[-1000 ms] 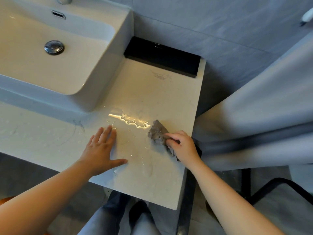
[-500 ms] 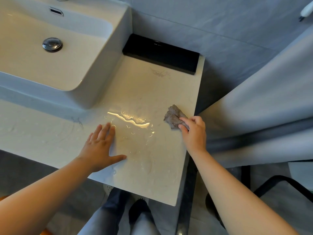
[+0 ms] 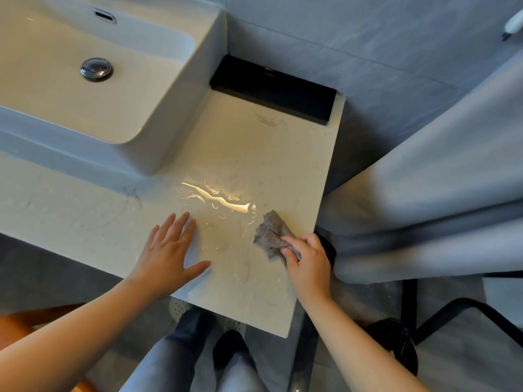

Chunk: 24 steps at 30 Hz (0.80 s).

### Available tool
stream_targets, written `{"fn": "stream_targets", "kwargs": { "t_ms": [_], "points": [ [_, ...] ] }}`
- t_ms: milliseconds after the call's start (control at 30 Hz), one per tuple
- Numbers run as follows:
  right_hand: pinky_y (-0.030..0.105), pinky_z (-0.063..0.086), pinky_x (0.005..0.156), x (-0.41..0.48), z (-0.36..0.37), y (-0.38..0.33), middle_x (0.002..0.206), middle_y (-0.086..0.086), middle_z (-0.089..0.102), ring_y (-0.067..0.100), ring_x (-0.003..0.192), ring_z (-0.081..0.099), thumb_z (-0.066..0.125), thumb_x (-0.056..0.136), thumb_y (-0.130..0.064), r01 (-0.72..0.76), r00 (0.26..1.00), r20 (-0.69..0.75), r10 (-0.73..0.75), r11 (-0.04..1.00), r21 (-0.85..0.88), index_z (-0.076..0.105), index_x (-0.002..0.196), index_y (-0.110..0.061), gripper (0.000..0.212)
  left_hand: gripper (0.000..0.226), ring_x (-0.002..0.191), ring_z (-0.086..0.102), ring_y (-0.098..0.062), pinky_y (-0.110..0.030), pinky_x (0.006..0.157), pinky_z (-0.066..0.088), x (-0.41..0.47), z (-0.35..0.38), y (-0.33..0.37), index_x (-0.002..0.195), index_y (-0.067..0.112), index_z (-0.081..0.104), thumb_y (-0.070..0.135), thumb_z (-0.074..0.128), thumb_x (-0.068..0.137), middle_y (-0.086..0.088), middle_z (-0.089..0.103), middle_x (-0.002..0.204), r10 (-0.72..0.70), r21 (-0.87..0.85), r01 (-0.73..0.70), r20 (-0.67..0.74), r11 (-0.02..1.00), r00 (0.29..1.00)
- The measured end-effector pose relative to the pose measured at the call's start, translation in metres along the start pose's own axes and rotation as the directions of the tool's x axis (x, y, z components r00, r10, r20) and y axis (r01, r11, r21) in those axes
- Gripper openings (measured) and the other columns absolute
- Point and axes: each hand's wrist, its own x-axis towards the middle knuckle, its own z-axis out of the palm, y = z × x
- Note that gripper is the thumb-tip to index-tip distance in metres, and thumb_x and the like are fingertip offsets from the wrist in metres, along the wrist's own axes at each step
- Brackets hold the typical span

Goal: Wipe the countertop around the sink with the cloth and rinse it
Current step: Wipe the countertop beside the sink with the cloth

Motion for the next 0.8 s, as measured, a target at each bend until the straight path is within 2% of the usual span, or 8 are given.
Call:
{"fn": "stream_targets", "kwargs": {
  "t_ms": [100, 167, 233, 367, 500, 600, 700, 800],
  "points": [
    [0.008, 0.044, 0.081, 0.001, -0.01, -0.007, 0.104, -0.005, 0.057, 0.0, 0.091, 0.054, 0.063, 0.089, -0.015, -0.107, 0.985, 0.155, 0.081, 0.98, 0.17, 0.069, 0.114, -0.018, 0.026, 0.111, 0.146, -0.012, -0.023, -0.042, 0.118, 0.0, -0.005, 0.003, -0.001, 0.152, 0.019, -0.003, 0.087, 0.006, 0.065, 0.0, -0.012, 0.159, -0.039, 0.01, 0.039, 0.031, 0.999, 0.999],
    [0.003, 0.041, 0.078, 0.012, -0.021, -0.011, 0.107, -0.002, 0.061, -0.003, 0.094, 0.055, 0.063, 0.089, -0.012, -0.139, 0.979, 0.184, 0.089, 0.951, 0.275, 0.069, 0.111, -0.017, 0.024, 0.11, 0.146, -0.012, -0.024, -0.043, 0.119, 0.002, -0.006, 0.004, -0.003, 0.152, 0.019, -0.006, 0.087, 0.011, 0.066, -0.001, -0.012, 0.159, -0.063, 0.015, 0.063, 0.043, 0.998, 0.997],
    [0.0, 0.041, 0.075, 0.03, -0.031, -0.016, 0.107, -0.002, 0.062, -0.004, 0.094, 0.056, 0.062, 0.089, -0.012, -0.126, 0.984, 0.16, 0.079, 0.943, 0.309, 0.07, 0.11, -0.018, 0.023, 0.109, 0.146, -0.01, -0.024, -0.044, 0.12, 0.004, -0.006, 0.004, -0.006, 0.151, 0.019, -0.006, 0.086, 0.014, 0.068, -0.001, -0.012, 0.159, -0.072, 0.01, 0.071, 0.041, 0.997, 0.997],
    [-0.001, 0.036, 0.071, 0.082, -0.036, -0.028, 0.106, 0.0, 0.057, 0.001, 0.084, 0.052, 0.061, 0.09, -0.015, -0.029, 0.999, -0.018, 0.032, 0.985, 0.171, 0.067, 0.116, -0.015, 0.027, 0.11, 0.146, -0.012, -0.024, -0.045, 0.12, 0.005, -0.004, 0.004, -0.014, 0.15, 0.019, -0.011, 0.086, 0.006, 0.064, -0.001, -0.015, 0.158, -0.071, 0.018, 0.07, 0.043, 0.997, 0.997],
    [0.019, 0.039, 0.078, 0.134, -0.022, -0.033, 0.105, 0.002, 0.054, 0.013, 0.091, 0.053, 0.061, 0.09, -0.018, 0.02, 0.999, -0.05, -0.02, 1.0, 0.007, 0.067, 0.117, -0.016, 0.027, 0.114, 0.146, -0.012, -0.024, -0.044, 0.119, 0.002, 0.0, 0.004, -0.025, 0.15, 0.018, -0.01, 0.089, 0.002, 0.061, -0.002, -0.016, 0.158, -0.088, 0.029, 0.087, 0.034, 0.996, 0.996],
    [0.033, 0.044, 0.088, 0.153, -0.002, -0.029, 0.109, 0.001, 0.054, 0.02, 0.105, 0.051, 0.065, 0.088, -0.023, -0.012, 0.996, -0.089, 0.0, 0.991, -0.134, 0.069, 0.113, -0.022, 0.026, 0.114, 0.145, -0.015, -0.024, -0.04, 0.116, -0.002, 0.0, 0.003, -0.033, 0.149, 0.018, -0.013, 0.089, 0.001, 0.06, 0.0, -0.021, 0.155, -0.128, -0.016, 0.128, 0.01, 0.992, 0.992],
    [0.044, 0.046, 0.091, 0.149, 0.016, -0.028, 0.11, -0.001, 0.055, 0.02, 0.105, 0.052, 0.067, 0.086, -0.022, -0.056, 0.992, -0.12, 0.043, 0.993, -0.102, 0.07, 0.112, -0.021, 0.026, 0.113, 0.146, -0.013, -0.023, -0.039, 0.116, -0.001, -0.005, 0.002, -0.043, 0.15, 0.019, -0.011, 0.088, 0.006, 0.062, 0.002, -0.02, 0.156, -0.129, -0.06, 0.129, 0.004, 0.99, 0.992],
    [0.047, 0.049, 0.085, 0.129, 0.028, -0.031, 0.103, 0.0, 0.057, 0.022, 0.099, 0.054, 0.068, 0.084, -0.017, 0.016, 0.993, -0.115, -0.024, 0.998, -0.067, 0.071, 0.108, -0.018, 0.025, 0.111, 0.146, -0.012, -0.022, -0.04, 0.117, 0.001, -0.009, 0.006, -0.052, 0.151, 0.018, -0.005, 0.088, 0.01, 0.066, 0.002, -0.015, 0.158, -0.079, -0.048, 0.079, 0.0, 0.996, 0.997]
  ]
}}
